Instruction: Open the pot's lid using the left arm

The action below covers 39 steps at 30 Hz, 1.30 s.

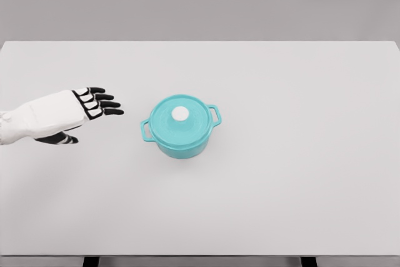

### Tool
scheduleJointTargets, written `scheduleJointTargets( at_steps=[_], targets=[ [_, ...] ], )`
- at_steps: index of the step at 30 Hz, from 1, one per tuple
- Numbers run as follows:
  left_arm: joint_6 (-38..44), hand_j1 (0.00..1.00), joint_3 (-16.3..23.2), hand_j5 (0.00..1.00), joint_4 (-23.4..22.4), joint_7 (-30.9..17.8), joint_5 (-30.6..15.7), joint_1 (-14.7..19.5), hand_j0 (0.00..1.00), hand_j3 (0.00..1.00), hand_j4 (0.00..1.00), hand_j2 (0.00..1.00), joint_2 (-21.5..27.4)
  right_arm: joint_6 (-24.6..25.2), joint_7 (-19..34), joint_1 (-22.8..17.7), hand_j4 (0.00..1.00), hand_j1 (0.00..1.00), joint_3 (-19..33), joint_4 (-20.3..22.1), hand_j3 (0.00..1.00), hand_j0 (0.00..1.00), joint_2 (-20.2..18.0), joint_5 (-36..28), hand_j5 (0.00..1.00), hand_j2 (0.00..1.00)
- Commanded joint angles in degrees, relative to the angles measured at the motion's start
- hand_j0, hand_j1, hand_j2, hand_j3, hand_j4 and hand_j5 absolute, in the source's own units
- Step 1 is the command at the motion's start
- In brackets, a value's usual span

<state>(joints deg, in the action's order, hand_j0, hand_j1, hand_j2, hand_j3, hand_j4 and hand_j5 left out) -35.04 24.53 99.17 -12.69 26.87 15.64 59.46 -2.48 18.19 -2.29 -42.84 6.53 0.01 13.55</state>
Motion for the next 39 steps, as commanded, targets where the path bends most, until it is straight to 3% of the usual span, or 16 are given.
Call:
scheduleJointTargets(
  at_steps=[1,6,9,11,13,15,16,17,18,20,22,25,33,39],
  targets=[
    [0.0,1.0,0.2,1.0,0.1,-0.1,-0.1,0.0,1.0,1.0,1.0,1.0,-0.3,0.0,0.0,0.0,1.0,1.0,-0.1,0.0,1.0,1.0,0.0,0.0,1.0,1.0],
    [0.0,1.0,0.3,1.0,0.1,-1.6,0.5,0.3,1.0,1.0,1.0,1.0,-0.4,-0.1,0.1,-0.4,1.0,1.0,0.1,0.0,1.0,1.0,0.0,-0.1,1.0,1.0],
    [0.0,1.0,0.3,1.0,0.6,-5.3,0.5,1.0,1.0,1.0,1.0,1.0,-2.5,-0.1,0.1,-0.4,1.0,1.0,0.1,0.0,1.0,1.0,0.0,-0.1,1.0,1.0],
    [0.0,1.0,1.1,1.0,1.0,-7.9,0.4,3.4,1.0,1.0,1.0,1.0,-3.6,-0.1,0.1,-0.4,1.0,1.0,0.1,0.0,1.0,1.0,0.0,-0.1,1.0,1.0],
    [0.0,1.0,8.1,1.0,-1.3,-8.0,0.2,11.8,1.0,1.0,1.0,1.0,-3.5,-0.1,0.1,-0.4,1.0,1.0,0.1,0.0,1.0,1.0,0.0,-0.1,1.0,1.0],
    [0.0,1.0,20.3,1.0,-6.1,-8.8,0.9,22.8,1.0,1.0,1.0,1.0,-2.7,-0.1,0.1,-0.4,1.0,1.0,0.1,0.0,1.0,1.0,0.0,-0.1,1.0,1.0],
    [0.0,1.0,21.7,1.0,-6.9,-8.9,0.0,25.6,1.0,1.0,1.0,1.0,-2.3,-0.1,0.1,-0.4,1.0,1.0,0.1,0.0,1.0,1.0,0.0,-0.1,1.0,1.0],
    [0.0,1.0,22.9,1.0,-7.3,-9.0,-0.3,27.3,1.0,1.0,1.0,1.0,-4.3,-0.1,0.1,-0.4,1.0,1.0,0.1,0.0,1.0,1.0,0.0,-0.1,1.0,1.0],
    [0.0,1.0,24.7,1.0,-7.2,-9.6,-0.2,31.3,1.0,1.0,1.0,1.0,-9.8,-0.1,0.1,-0.4,1.0,1.0,0.1,0.0,1.0,1.0,0.0,-0.1,1.0,1.0],
    [0.0,1.0,30.9,1.0,-7.0,-15.8,-0.2,39.3,1.0,1.0,1.0,1.0,-17.7,-0.1,0.1,-0.4,1.0,1.0,0.1,0.0,1.0,1.0,0.0,-0.1,1.0,1.0],
    [0.0,1.0,34.7,1.0,-7.3,-18.3,-0.1,43.1,1.0,1.0,1.0,1.0,-22.7,-0.1,0.1,-0.4,1.0,1.0,0.1,0.0,1.0,1.0,0.0,-0.1,1.0,1.0],
    [0.0,1.0,35.1,1.0,-7.5,-18.1,-2.9,43.9,1.0,1.0,1.0,1.0,-22.6,-0.1,0.1,-0.4,1.0,1.0,0.1,0.0,1.0,1.0,0.0,-0.1,1.0,1.0],
    [0.0,1.0,37.7,1.0,-7.7,-18.5,-2.7,43.9,1.0,1.0,1.0,1.0,-22.5,-0.1,0.1,-0.4,1.0,1.0,0.1,0.0,1.0,1.0,0.0,-0.1,1.0,1.0],
    [0.0,0.97,38.6,0.97,-12.5,-19.6,-2.3,44.0,0.97,0.97,0.97,0.97,-22.8,-0.1,0.1,-0.4,1.0,1.0,0.1,0.0,1.0,1.0,0.0,-0.1,1.0,1.0]
  ],
)
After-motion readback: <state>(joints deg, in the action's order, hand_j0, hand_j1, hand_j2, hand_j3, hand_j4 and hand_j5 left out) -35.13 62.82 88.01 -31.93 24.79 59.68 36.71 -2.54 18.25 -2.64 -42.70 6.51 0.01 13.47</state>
